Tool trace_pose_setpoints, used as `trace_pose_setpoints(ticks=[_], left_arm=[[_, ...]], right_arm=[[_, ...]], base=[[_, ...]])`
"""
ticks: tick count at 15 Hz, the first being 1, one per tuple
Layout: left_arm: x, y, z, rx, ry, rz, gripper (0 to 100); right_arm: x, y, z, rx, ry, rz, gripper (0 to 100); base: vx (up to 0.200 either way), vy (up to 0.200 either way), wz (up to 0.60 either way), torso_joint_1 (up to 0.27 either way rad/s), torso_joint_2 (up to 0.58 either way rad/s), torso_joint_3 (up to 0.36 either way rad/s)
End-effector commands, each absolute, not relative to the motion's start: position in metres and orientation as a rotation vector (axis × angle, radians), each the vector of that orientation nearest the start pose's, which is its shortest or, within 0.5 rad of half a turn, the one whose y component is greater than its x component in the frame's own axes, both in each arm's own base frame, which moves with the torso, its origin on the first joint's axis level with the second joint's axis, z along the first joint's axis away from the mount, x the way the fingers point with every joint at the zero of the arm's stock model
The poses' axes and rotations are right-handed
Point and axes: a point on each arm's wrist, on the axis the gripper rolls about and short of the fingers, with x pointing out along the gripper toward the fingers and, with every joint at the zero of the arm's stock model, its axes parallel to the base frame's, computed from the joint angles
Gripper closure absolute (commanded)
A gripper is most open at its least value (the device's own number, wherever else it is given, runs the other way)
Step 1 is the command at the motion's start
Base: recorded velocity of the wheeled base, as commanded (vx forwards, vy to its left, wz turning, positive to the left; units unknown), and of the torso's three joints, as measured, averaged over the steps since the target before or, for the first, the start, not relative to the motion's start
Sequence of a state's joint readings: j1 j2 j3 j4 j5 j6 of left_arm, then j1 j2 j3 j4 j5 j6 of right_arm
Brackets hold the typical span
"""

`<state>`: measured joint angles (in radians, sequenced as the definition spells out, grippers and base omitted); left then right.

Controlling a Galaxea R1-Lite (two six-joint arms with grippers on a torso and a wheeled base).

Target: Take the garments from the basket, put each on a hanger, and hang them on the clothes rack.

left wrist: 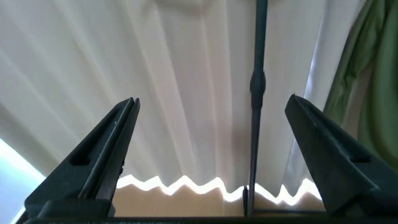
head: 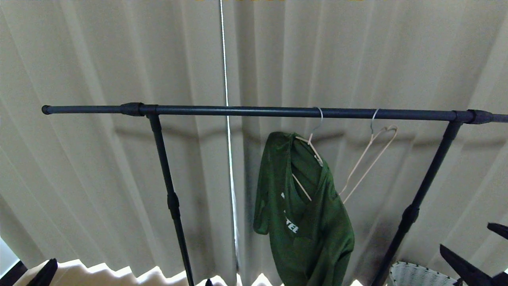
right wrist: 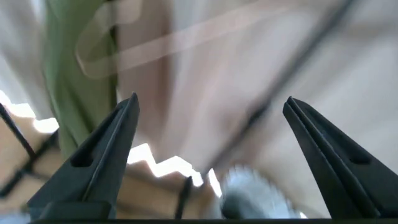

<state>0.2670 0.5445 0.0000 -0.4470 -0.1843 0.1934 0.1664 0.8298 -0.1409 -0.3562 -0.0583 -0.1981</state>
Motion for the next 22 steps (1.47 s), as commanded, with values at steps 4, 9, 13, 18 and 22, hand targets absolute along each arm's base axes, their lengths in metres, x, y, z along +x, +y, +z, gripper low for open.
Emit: trace_pose_setpoints(ticks=[4,9,13,18,22], left_arm=[[-0.015,-0.01,0.091,0.198,0.002,-0.042,0],[-0.015,-0.013,0.084,0.18,0.011,-0.217,0],[-0.015,-0.015,0.084,0.174,0.003,-0.349,0],[-0.016,-0.016,0.084,0.141,0.001,-0.416,0],[-0.016,-0.016,0.084,0.143,0.0,-0.43,0]], right_arm=[[-0.011,-0.002,0.101,-0.217,0.311,0.009,0],[-0.028,0.002,0.093,-0.195,0.211,-0.143,0],[-0.021,0.004,0.082,-0.096,0.155,-0.028,0],[-0.02,0.005,0.079,-0.113,0.006,0.222,0],[-0.023,0.005,0.078,-0.133,-0.044,0.234,0]], base=[[0.0,0.0,0.0,0.0,0.0,0.0],[0.0,0.0,0.0,0.0,0.0,0.0],[0.0,0.0,0.0,0.0,0.0,0.0],[0.0,0.0,0.0,0.0,0.0,0.0],[0.0,0.0,0.0,0.0,0.0,0.0]])
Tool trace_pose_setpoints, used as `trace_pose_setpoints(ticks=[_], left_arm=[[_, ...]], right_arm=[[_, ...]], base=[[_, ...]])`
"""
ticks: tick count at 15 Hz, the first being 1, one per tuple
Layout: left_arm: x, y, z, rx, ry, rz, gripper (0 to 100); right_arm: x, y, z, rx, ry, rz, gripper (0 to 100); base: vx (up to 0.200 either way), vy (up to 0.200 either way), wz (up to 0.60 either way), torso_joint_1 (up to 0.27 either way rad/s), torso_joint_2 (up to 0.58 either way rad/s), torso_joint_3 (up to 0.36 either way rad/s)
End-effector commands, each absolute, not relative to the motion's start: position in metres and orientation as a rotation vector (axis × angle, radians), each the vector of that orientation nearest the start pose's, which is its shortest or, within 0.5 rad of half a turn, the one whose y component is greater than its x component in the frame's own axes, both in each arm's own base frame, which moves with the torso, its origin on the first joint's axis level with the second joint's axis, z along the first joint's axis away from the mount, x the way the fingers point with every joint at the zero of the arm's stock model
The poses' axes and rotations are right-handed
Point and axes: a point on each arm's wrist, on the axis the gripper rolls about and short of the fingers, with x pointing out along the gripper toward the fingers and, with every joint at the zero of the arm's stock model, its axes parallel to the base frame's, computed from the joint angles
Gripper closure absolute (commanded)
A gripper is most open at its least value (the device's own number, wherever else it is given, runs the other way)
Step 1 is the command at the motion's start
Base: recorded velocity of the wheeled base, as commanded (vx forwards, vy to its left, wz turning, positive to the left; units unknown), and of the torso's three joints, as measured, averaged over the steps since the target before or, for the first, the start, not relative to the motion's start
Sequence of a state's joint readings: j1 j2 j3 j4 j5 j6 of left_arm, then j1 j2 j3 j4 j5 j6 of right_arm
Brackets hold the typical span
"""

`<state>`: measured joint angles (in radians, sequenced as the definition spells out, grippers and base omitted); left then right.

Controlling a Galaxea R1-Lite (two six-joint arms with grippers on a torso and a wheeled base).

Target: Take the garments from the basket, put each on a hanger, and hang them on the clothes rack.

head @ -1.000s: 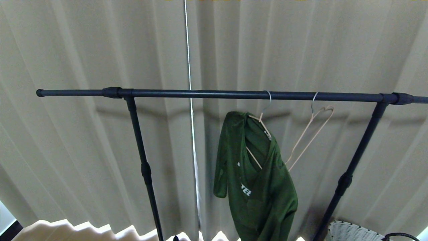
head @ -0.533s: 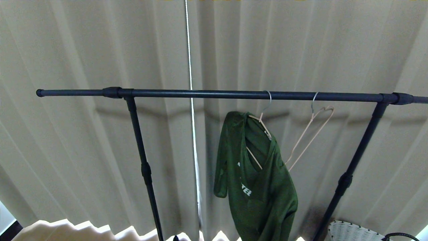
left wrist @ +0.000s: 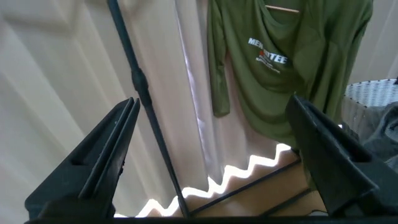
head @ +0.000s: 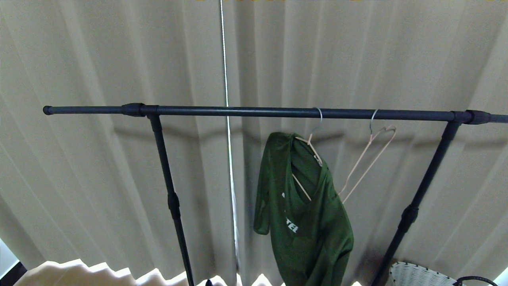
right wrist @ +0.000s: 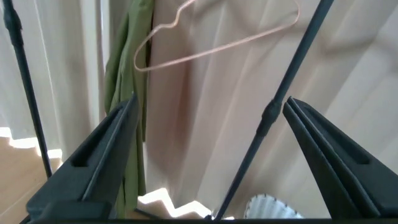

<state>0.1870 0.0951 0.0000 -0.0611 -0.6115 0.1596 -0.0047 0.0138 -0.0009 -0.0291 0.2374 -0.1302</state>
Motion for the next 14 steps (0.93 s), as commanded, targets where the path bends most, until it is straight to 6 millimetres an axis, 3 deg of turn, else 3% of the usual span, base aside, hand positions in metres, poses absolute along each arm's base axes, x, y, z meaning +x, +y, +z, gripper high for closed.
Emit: trace_pose_setpoints(ticks=[1,3,8,11,14], left_arm=[[-0.016,-0.016,0.084,0.145,-0.002,-0.428,0],[-0.016,-0.015,0.085,0.16,-0.01,-0.377,0],[-0.014,-0.007,0.088,0.142,-0.003,0.0,0],[-0.014,-0.007,0.083,0.137,0.038,-0.02,0],[-0.015,-0.006,0.083,0.154,0.023,-0.168,0]], right_arm=[[-0.023,0.005,0.079,-0.133,-0.046,0.234,0],[-0.023,0.005,0.079,-0.133,-0.046,0.234,0],[-0.023,0.005,0.079,-0.132,-0.046,0.232,0],[-0.023,0.005,0.079,-0.134,-0.047,0.232,0],[-0.023,0.005,0.079,-0.14,-0.05,0.234,0]], base=[[0.0,0.0,0.0,0.0,0.0,0.0],[0.0,0.0,0.0,0.0,0.0,0.0],[0.0,0.0,0.0,0.0,0.0,0.0],[0.0,0.0,0.0,0.0,0.0,0.0],[0.0,0.0,0.0,0.0,0.0,0.0]])
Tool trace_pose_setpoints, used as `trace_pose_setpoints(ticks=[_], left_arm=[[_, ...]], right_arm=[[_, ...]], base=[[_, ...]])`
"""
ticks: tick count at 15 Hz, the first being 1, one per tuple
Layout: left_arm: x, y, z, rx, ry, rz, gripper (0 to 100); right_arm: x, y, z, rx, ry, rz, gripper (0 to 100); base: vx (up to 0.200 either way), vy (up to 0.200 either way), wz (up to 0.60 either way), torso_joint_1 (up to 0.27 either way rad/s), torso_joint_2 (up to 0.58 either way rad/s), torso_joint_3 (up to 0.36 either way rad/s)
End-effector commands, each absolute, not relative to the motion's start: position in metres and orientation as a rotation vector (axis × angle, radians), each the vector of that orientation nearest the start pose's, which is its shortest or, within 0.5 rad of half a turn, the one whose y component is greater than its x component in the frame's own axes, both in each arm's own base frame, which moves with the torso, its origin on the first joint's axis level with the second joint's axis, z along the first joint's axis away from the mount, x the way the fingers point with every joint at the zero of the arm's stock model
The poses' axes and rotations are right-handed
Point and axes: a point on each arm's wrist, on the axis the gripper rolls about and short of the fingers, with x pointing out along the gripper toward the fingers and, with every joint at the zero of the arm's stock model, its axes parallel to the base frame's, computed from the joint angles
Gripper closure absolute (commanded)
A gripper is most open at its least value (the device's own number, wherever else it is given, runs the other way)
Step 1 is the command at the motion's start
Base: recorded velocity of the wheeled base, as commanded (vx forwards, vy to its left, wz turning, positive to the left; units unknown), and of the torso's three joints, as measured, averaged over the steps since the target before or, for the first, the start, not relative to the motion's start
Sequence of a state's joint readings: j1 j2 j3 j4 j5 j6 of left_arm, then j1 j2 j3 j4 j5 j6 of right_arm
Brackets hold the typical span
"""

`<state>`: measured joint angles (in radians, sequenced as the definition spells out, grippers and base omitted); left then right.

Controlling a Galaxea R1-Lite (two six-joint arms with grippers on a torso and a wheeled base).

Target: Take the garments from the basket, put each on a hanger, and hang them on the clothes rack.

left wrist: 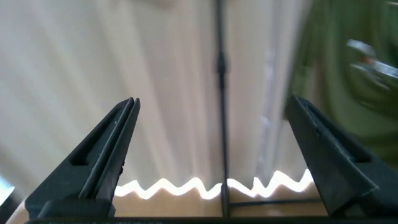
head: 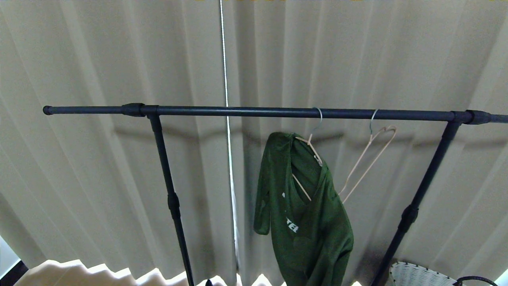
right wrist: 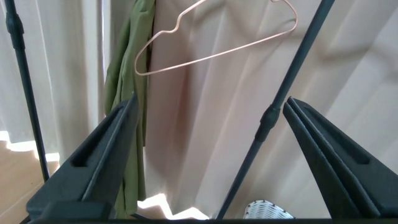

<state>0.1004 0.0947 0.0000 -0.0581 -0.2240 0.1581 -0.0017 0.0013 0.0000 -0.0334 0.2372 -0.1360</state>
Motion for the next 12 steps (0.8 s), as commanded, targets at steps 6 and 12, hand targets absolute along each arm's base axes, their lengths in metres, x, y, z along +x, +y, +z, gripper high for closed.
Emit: trace_pose_setpoints(ticks=[6,12], left_arm=[[-0.0231,-0.0021,0.0811,0.096,-0.06,-0.105,0],[-0.023,0.0,0.0813,0.034,-0.057,-0.013,0]], right_arm=[[-0.0235,0.0053,0.0795,-0.136,-0.055,0.232,0],[-0.0235,0.0053,0.0795,-0.136,-0.055,0.23,0]], base=[[0.0,0.0,0.0,0.0,0.0,0.0],[0.0,0.0,0.0,0.0,0.0,0.0]])
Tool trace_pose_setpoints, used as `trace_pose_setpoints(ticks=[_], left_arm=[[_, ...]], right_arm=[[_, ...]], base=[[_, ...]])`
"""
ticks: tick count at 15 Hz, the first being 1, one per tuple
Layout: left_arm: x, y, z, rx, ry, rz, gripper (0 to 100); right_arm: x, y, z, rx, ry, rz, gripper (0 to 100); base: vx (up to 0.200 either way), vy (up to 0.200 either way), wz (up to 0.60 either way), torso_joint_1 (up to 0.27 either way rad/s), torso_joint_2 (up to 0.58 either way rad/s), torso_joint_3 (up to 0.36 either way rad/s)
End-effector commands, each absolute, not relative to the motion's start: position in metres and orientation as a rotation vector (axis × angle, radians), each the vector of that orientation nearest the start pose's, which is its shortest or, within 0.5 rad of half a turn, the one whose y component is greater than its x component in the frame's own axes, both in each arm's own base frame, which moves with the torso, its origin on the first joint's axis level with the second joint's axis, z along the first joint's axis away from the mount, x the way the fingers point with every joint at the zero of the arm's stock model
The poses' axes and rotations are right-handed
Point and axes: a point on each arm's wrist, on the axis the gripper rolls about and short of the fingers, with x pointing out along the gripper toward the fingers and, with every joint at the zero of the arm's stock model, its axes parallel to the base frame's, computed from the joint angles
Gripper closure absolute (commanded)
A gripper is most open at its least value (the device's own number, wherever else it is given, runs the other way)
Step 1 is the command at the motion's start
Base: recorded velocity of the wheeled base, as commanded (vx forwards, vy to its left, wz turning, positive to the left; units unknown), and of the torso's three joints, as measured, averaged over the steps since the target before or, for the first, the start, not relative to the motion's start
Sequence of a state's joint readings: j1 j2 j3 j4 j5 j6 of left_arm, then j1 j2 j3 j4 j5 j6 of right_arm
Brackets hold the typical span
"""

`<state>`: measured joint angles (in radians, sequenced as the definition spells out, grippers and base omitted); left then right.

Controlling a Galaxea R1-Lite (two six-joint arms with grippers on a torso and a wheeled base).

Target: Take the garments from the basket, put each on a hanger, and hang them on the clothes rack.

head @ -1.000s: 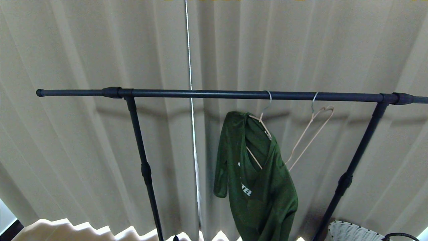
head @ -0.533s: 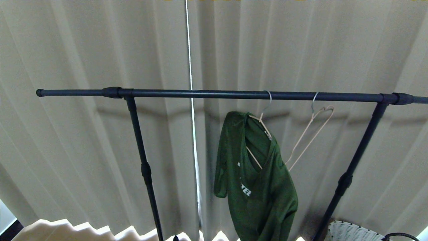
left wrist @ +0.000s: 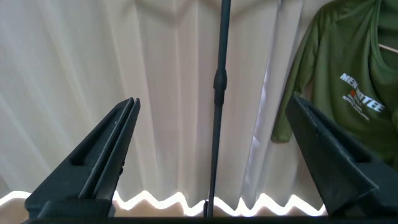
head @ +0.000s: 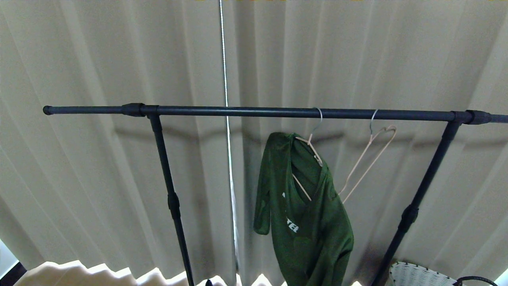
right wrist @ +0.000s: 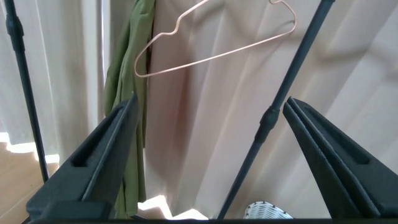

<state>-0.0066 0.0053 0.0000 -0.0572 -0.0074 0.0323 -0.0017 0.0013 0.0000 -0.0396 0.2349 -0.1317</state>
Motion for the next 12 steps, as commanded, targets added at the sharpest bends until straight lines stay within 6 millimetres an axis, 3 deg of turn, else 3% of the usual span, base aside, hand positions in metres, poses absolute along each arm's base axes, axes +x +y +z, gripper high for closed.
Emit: trace_pose_setpoints(ticks=[1,5,12], left_arm=[[-0.023,0.0,0.0813,0.032,-0.057,-0.013,0],[-0.023,0.0,0.0813,0.034,-0.057,-0.013,0],[-0.023,0.0,0.0813,0.032,-0.057,-0.013,0]], right_arm=[[-0.0235,0.0053,0.0795,-0.136,-0.055,0.23,0],[-0.0235,0.0052,0.0795,-0.134,-0.055,0.229,0],[-0.0235,0.0052,0.0795,-0.133,-0.054,0.227,0]], base=[[0.0,0.0,0.0,0.0,0.0,0.0],[0.0,0.0,0.0,0.0,0.0,0.0],[-0.2,0.0,0.0,0.003,0.0,0.004]])
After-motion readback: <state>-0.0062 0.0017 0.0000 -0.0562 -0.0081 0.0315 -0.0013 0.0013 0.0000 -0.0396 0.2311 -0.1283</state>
